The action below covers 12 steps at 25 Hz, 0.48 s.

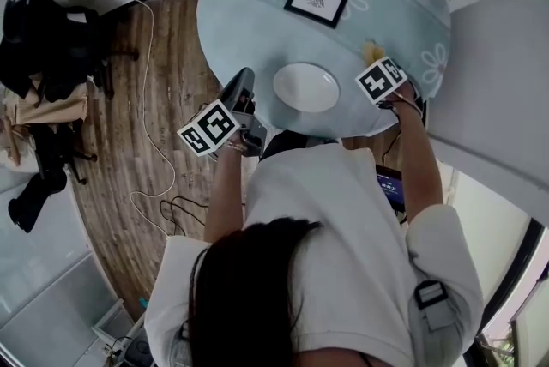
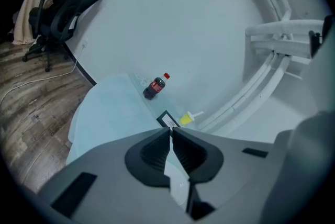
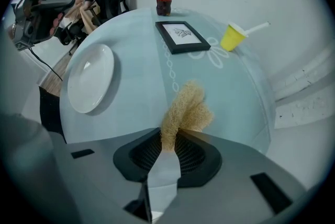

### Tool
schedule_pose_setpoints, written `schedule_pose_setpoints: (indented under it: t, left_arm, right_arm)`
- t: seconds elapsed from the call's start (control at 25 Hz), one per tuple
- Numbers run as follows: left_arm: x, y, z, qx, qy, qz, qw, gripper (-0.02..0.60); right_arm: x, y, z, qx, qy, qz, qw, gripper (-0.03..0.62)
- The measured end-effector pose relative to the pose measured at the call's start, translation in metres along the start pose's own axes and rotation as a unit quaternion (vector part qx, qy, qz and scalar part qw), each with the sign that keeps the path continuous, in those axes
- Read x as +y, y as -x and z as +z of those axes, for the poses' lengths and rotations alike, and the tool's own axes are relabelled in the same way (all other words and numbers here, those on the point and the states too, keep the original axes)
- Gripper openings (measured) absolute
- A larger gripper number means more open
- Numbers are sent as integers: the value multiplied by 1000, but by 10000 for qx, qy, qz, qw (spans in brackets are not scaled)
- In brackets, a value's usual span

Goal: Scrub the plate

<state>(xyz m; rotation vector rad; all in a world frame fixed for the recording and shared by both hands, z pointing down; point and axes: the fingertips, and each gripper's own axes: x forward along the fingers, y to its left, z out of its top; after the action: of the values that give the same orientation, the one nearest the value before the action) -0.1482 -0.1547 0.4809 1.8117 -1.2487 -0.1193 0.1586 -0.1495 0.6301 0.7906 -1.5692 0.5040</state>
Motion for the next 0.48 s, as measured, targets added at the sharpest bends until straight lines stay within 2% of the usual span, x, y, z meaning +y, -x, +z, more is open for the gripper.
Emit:
schedule_pose_setpoints:
  t: [0.08,0.16,0.2,0.48]
  left_arm:
    - [0,2,0,1,-17,33,10000,23]
    - [-1,1,-1,34,-124,65,9999,23]
    - [-1,0,-1,46,-169,87,9998,23]
    - [1,-6,-7,135,-184,193,9996,23]
  right_arm:
    - [3,-1,0,33,20,29,10000,80]
    - [8,-2,1,32,13,152,9999,145]
    - [10,-3,2,18,-8,194,9998,158]
    - [18,5,4,-229,-244,349,9988,186]
